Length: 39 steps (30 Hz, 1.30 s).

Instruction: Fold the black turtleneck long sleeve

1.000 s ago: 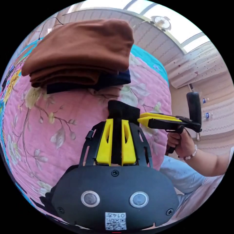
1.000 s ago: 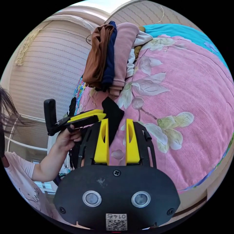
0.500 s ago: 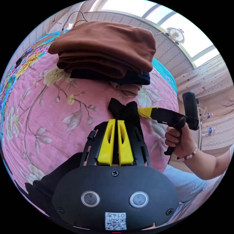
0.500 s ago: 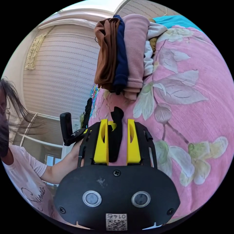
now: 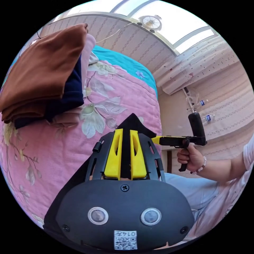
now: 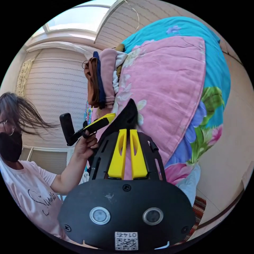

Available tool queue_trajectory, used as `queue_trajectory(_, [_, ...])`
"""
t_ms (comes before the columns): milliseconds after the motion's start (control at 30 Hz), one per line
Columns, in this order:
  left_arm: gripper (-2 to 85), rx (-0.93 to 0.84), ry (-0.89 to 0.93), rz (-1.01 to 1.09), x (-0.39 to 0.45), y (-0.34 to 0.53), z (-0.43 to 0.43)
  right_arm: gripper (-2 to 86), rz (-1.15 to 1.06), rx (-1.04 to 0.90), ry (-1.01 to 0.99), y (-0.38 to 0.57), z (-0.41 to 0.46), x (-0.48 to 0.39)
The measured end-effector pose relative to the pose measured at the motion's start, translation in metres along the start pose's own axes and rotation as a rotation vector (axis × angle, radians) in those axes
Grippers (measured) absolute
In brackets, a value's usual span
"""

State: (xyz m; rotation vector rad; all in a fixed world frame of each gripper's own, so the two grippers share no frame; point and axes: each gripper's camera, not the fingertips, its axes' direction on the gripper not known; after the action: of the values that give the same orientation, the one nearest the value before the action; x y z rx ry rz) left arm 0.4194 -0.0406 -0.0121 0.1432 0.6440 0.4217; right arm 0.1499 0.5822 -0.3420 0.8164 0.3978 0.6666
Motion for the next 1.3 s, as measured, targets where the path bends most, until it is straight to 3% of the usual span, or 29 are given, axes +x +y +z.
queue_trajectory(167, [5.7, 0.034, -0.135, 0.03, 0.015, -0.005, -0.01, 3.0, 0.034, -0.007, 0.004, 0.005, -0.005, -0.005])
queue_trajectory(300, [2.9, -0.124, -0.09, 0.056, 0.026, -0.014, 0.022, 4.7, -0.013, 0.026, -0.024, -0.004, -0.006, -0.022])
queue_trajectory(467, [-0.7, -0.025, -0.145, 0.131, 0.063, -0.015, 0.001, 1.1, -0.012, 0.006, -0.005, -0.021, -0.002, -0.051])
queue_trajectory(633, [-0.3, -0.031, -0.162, 0.094, 0.075, -0.002, 0.002, -0.1, -0.037, 0.035, 0.102, -0.024, -0.007, -0.085])
queue_trajectory(733, [1.8, 0.019, -0.234, 0.106, 0.093, 0.024, -0.045, -0.2, -0.004, 0.005, 0.094, -0.029, 0.004, -0.104])
queue_trajectory(900, [3.7, 0.138, -0.305, 0.038, 0.117, 0.148, -0.161, -0.1, -0.017, 0.016, 0.205, -0.03, 0.008, -0.157])
queue_trajectory(1000, [4.0, 0.131, -0.387, -0.105, 0.119, 0.244, -0.212, 0.1, -0.169, -0.014, 0.434, -0.023, 0.019, -0.218])
queue_trajectory(1067, [4.1, 0.216, -0.358, -0.207, 0.118, 0.312, -0.248, 0.1, -0.361, -0.062, 0.535, -0.009, 0.044, -0.276])
queue_trajectory(1133, [4.1, 0.278, -0.355, -0.344, 0.114, 0.381, -0.281, 0.2, -0.497, -0.119, 0.527, 0.003, 0.075, -0.321])
queue_trajectory(1300, [2.5, 0.293, -0.588, -0.732, 0.117, 0.554, -0.378, 0.4, -0.845, -0.294, 0.393, 0.044, 0.2, -0.453])
